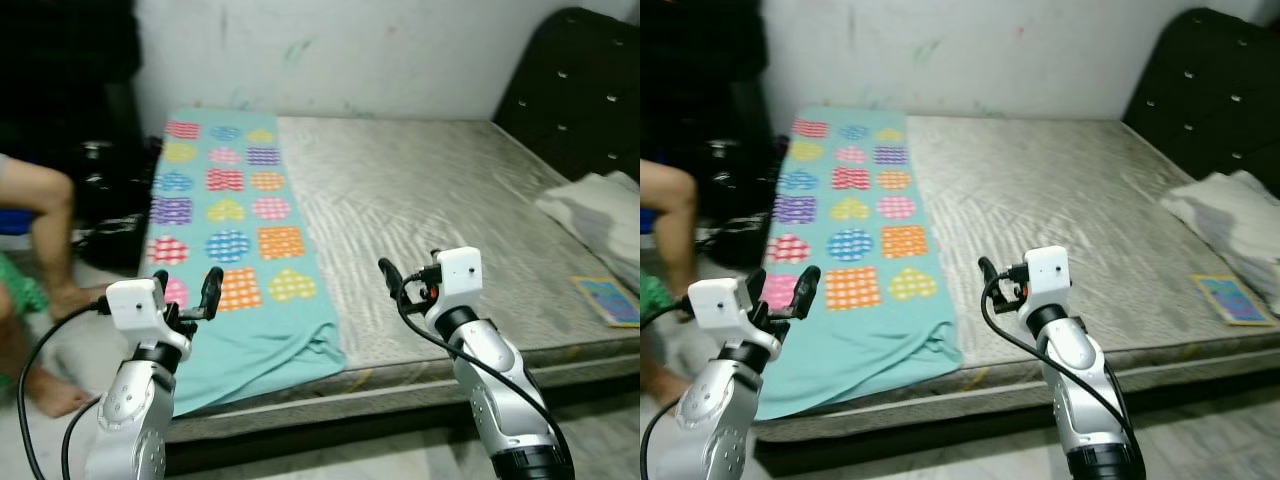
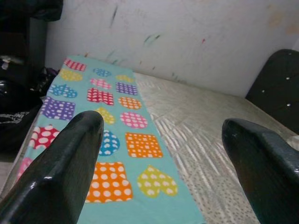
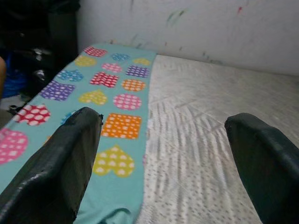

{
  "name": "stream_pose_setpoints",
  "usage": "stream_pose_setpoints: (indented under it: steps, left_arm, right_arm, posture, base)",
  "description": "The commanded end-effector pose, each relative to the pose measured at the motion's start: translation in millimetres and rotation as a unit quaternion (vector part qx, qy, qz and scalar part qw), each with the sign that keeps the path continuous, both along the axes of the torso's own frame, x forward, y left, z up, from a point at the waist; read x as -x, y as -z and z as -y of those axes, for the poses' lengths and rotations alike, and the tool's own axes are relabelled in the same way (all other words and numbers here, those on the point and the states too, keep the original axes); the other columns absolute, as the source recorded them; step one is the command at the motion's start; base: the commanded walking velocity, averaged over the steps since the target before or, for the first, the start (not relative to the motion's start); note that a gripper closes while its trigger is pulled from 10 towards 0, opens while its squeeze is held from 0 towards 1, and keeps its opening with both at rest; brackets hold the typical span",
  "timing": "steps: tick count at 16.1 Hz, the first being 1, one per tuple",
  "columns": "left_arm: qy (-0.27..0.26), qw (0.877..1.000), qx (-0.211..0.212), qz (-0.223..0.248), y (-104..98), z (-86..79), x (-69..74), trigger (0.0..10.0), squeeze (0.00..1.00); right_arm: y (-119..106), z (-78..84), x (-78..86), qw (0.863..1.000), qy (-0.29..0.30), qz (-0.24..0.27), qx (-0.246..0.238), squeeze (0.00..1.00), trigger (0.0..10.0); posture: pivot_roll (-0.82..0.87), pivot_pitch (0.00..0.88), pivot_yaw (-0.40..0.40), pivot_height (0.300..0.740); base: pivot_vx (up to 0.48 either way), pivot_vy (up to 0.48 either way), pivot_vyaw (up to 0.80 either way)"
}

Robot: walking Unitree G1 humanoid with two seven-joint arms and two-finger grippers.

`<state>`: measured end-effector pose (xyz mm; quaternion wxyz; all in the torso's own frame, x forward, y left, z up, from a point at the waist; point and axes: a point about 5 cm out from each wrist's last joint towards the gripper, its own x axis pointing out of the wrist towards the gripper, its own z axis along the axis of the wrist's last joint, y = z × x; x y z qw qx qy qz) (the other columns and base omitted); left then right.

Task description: Clean up the room

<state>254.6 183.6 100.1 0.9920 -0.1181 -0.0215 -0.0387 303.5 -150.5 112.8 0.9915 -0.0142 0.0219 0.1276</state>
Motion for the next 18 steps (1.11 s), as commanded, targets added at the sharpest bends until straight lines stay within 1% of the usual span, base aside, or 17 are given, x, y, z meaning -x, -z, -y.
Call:
stream_pose_setpoints:
  steps: [1,5,11,13,18]
  left_arm:
    - [0.023,1.000,0.009,0.009,-4.5,8.2,-0.1,10.0,0.00]
    - [0.031,0.999,0.013,0.012,-6.4,10.1,0.5,10.0,0.00]
    - [0.031,0.999,0.014,0.008,-5.2,11.0,1.1,10.0,0.00]
    - [0.011,1.000,0.000,-0.004,-2.5,8.7,0.0,10.0,0.00]
    - [0.014,1.000,-0.001,-0.004,-1.6,8.2,-0.4,10.0,0.00]
  right_arm:
    - [-1.5,6.0,-0.6,1.000,0.009,0.001,0.006,0.00,10.0]
    - [-1.9,5.5,-0.4,1.000,0.008,0.000,0.009,0.00,10.0]
    - [-1.8,6.2,-1.2,1.000,0.009,-0.001,0.013,0.00,10.0]
    - [-2.2,7.9,-2.2,1.000,0.010,0.001,0.014,0.00,10.0]
    - [0.3,15.4,-2.2,1.000,0.018,-0.001,0.019,0.00,10.0]
  posture:
    - [-0.06,0.000,-0.071,0.740]
    - [-0.05,0.000,-0.070,0.740]
    - [-0.05,0.000,-0.074,0.740]
    - [-0.05,0.000,-0.073,0.740]
    - [-0.05,0.000,-0.073,0.740]
  base:
    - [0.000,0.000,0.00]
    - [0.299,0.000,0.00]
    - [0.354,0.000,0.00]
    - [0.000,0.000,0.00]
    - [0.000,0.000,0.00]
